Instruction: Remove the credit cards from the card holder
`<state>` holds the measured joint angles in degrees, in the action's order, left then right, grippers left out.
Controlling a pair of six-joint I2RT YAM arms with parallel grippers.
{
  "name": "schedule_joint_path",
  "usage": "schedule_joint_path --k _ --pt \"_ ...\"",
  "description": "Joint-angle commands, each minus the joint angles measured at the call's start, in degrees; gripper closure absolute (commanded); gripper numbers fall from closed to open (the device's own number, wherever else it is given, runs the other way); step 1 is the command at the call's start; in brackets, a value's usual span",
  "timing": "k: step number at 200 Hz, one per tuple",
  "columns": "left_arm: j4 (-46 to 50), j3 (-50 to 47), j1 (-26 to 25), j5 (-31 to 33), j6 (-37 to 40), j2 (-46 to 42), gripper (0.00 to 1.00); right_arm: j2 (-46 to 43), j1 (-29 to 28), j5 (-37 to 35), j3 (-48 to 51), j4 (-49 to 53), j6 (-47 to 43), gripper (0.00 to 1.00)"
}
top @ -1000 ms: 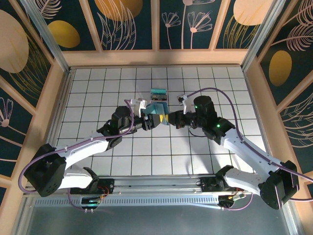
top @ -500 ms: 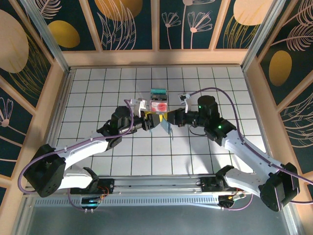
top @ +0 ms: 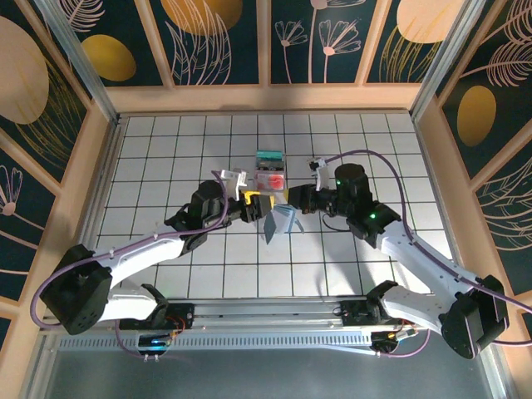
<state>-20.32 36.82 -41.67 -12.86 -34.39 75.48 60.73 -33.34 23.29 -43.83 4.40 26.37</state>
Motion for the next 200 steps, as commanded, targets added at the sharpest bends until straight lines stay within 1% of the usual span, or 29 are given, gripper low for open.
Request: schedule_joint_path --k 1,23,38,57,81,85,97,116,121,145,177,186,195,200 --pt "7.85 1.62 -1.45 4.81 3.72 3.49 0.01 -1.62 0.58 -7.29 -1.28 4.32 0.6 0.74" --pt "8.42 4.15 -5.96 8.35 5.9 7.15 0.01 -1.7 1.21 -10.27 -1.17 4.75 1.56 0.7" --pt "9.48 6.43 -8.02 10.3 6.53 10.84 0.01 -1.75 1.61 -11.77 -1.05 4.74 2.26 0.68" --pt "10.52 8.65 -9.39 13.92 6.96 15.04 0.01 -2.32 1.62 -13.45 -0.99 5.06 2.79 0.65" --pt "14.39 11.94 -10.28 21.79 6.85 18.37 0.01 -3.8 1.62 -14.44 -0.61 5.53 3.16 0.63" --pt "14.78 12.4 -10.27 22.84 6.88 18.8 0.01 -4.13 3.13 -14.56 -0.55 5.53 3.23 0.63" --pt "16.11 13.99 -10.33 25.65 7.04 20.19 0.01 -5.09 3.72 -14.83 0.0 5.41 3.46 0.62" --pt "17.9 17.71 -10.26 25.83 8.35 22.38 0.01 -6.22 4.38 -14.92 0.85 5.02 3.9 0.61" --pt "18.23 18.5 -10.31 25.51 8.54 24.72 0.01 -6.51 4.42 -14.94 1.02 4.9 4.01 0.61" --pt "20.25 23.87 -10.27 24.55 8.88 29.46 0.01 -7.2 4.71 -15.37 1.56 4.82 4.38 0.59" --pt "24.49 28.8 -10.25 26.89 7.85 34.05 0.01 -7.93 4.97 -15.75 1.9 5.08 4.4 0.58" --pt "25.47 29.62 -10.27 27.49 7.53 34.77 0.05 -7.93 5.02 -15.73 2.04 4.97 4.41 0.58" --pt "26.41 30.22 -10.27 28.33 7.17 35.16 0.11 -7.91 5.04 -15.73 2.17 4.85 4.48 0.57" --pt "26.82 30.4 -10.29 28.8 6.94 35.3 0.16 -7.91 5.02 -15.75 2.34 4.83 4.52 0.57"
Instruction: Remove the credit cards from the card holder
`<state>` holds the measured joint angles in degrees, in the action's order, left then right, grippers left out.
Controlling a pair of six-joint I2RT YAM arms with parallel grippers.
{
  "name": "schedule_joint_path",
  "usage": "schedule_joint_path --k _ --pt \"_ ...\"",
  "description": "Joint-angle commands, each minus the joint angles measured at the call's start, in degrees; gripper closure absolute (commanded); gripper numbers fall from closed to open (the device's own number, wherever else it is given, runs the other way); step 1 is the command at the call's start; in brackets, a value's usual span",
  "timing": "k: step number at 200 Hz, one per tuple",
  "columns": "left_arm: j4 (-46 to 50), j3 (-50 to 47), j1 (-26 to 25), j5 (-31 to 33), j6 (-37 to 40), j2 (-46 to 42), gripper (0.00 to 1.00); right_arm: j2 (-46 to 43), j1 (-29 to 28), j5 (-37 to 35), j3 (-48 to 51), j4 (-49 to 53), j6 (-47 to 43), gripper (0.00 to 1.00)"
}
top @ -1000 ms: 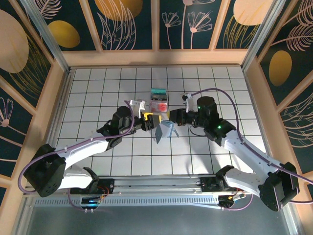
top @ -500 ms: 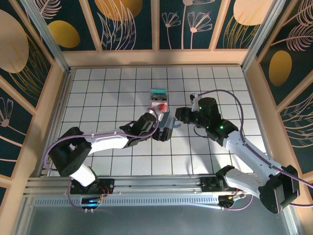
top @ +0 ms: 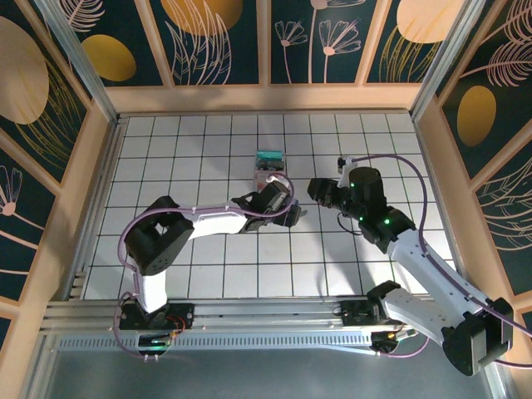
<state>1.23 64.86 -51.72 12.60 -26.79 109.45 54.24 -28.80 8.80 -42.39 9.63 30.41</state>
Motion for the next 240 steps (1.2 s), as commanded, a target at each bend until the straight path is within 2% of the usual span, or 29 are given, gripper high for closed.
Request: schedule_joint_path --k 1,40,76,112,136,176,220,240 --pt "5.27 2.41 -0.23 3.41 -0.75 1.36 0.17 -1.42 0.48 -1.25 0.9 -0.44 0.5 0.57" --pt "6.07 1.78 -0.17 4.78 -2.21 -0.22 0.66 -0.71 1.31 -0.26 3.13 -1.9 2.3 0.58" --pt "6.15 0.32 -0.09 4.08 -3.09 -4.57 1.0 -0.19 4.59 4.22 6.15 -4.17 5.18 0.56" --pt "4.27 -2.36 0.04 0.98 -1.72 -13.55 1.0 0.16 9.94 14.34 10.34 -9.11 8.9 0.49" --pt "2.93 -4.23 0.59 -1.29 -0.78 -19.86 1.0 0.19 13.88 23.41 14.27 -16.62 12.43 0.45" --pt "-1.26 -6.68 2.4 -8.1 -0.74 -28.93 1.0 0.43 15.69 32.28 19.42 -31.41 17.76 0.27" --pt "-13.03 -13.24 6.04 -18.79 -5.69 -37.92 1.0 0.17 15.67 35.5 22.51 -41.8 20.29 0.28" --pt "-16.46 -15.49 6.77 -20.4 -7.64 -40.89 1.0 0.5 15.47 37.37 22.7 -45.61 21.3 0.29"
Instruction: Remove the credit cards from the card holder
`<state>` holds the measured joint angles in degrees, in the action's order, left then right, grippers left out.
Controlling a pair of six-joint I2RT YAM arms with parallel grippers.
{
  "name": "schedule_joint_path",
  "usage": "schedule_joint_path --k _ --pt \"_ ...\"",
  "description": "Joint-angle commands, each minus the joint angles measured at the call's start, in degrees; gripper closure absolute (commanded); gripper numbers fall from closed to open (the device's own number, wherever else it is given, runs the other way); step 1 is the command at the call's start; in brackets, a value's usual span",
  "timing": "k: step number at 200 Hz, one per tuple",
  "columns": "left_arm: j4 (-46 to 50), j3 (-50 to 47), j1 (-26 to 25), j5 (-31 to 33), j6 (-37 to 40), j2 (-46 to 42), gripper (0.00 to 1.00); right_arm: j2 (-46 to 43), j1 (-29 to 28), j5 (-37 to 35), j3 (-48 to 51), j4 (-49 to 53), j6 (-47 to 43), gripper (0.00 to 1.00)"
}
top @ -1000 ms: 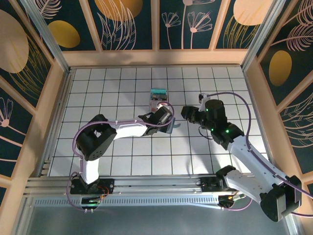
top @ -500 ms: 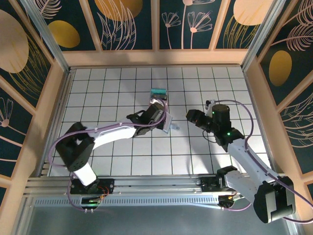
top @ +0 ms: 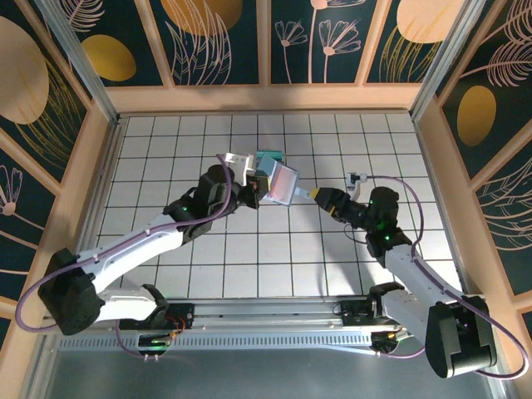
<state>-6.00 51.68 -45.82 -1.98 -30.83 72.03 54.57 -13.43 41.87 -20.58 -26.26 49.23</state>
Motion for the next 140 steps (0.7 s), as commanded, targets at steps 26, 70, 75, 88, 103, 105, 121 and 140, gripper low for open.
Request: schedule_joint_path --k 26,70,75,88,103,105,121,140 --pt "-10.69 -3.71 1.08 -6.91 -5.0 -5.29 1.0 0.75 -1.67 5.65 -0.23 -12.97 2.35 0.29" --pt "-16.86 -6.65 1.58 -9.9 -8.91 -7.89 1.0 3.47 -5.77 4.87 -3.35 -13.58 -0.49 0.3" --pt "-17.51 -7.02 1.53 -10.1 -9.23 -8.1 1.0 3.73 -5.8 5.01 -3.33 -14.36 -0.33 0.3" --pt "-18.7 -7.7 1.59 -10.4 -10.05 -8.4 1.0 4.26 -5.81 5.69 -3.24 -17.1 0.57 0.32" --pt "-20.58 -8.62 1.7 -10.97 -11.59 -8.4 1.0 4.9 -5.86 6.74 -3.22 -20.5 1.84 0.37" --pt "-20.79 -8.77 1.75 -11.08 -11.81 -8.4 1.0 4.97 -5.87 6.85 -3.3 -20.85 2.01 0.38" --pt "-22.66 -9.73 1.77 -11.73 -13.06 -8.46 1.0 5.99 -5.87 8.09 -3.5 -23.29 3.2 0.47" --pt "-23.95 -10.41 1.82 -11.99 -14.0 -8.4 1.0 6.94 -5.9 9.31 -3.2 -26.76 4.9 0.56"
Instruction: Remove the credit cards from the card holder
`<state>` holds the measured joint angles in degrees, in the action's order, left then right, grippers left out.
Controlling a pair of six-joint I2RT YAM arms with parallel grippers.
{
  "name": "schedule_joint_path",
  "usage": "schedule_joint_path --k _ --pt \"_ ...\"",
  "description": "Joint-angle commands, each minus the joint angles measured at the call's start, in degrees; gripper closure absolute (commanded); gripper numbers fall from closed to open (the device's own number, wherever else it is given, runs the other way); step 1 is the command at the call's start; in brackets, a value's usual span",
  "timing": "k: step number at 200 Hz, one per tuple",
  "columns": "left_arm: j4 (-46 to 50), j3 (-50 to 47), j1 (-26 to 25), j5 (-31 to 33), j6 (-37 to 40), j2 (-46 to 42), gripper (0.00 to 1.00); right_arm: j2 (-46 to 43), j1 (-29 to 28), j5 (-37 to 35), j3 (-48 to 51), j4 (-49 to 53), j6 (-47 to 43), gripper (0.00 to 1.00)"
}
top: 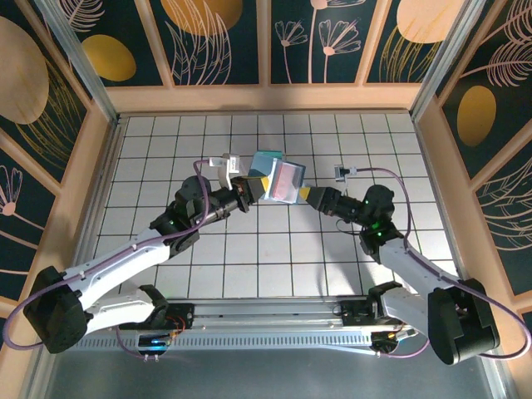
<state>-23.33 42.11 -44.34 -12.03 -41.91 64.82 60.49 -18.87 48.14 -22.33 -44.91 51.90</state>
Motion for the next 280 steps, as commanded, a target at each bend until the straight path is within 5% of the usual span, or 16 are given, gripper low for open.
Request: schedule_joint_path --k 1,62,118,150,280 --pt "-6.67 -0.91 0.32 -1.94 -2.96 -1.18 1.0 1.02 -0.51 3.11 -1.43 -8.28 2.28 0.56" --pt "-8.7 -2.19 0.74 -2.21 -4.54 -1.01 1.0 1.19 -0.99 4.94 -1.22 -12.66 3.82 0.85" --pt "-8.93 -3.43 1.25 -1.49 -5.64 -0.2 1.0 -1.51 -1.42 4.34 -2.51 -8.61 1.51 1.0" --pt "-8.05 -3.57 1.32 -1.1 -6.08 1.42 1.0 -2.05 -2.23 3.69 -3.41 -6.82 0.55 1.0" --pt "-5.62 -1.41 1.28 -3.88 -6.87 12.58 0.62 -5.32 -6.36 -8.84 -15.38 28.04 -12.4 1.0"
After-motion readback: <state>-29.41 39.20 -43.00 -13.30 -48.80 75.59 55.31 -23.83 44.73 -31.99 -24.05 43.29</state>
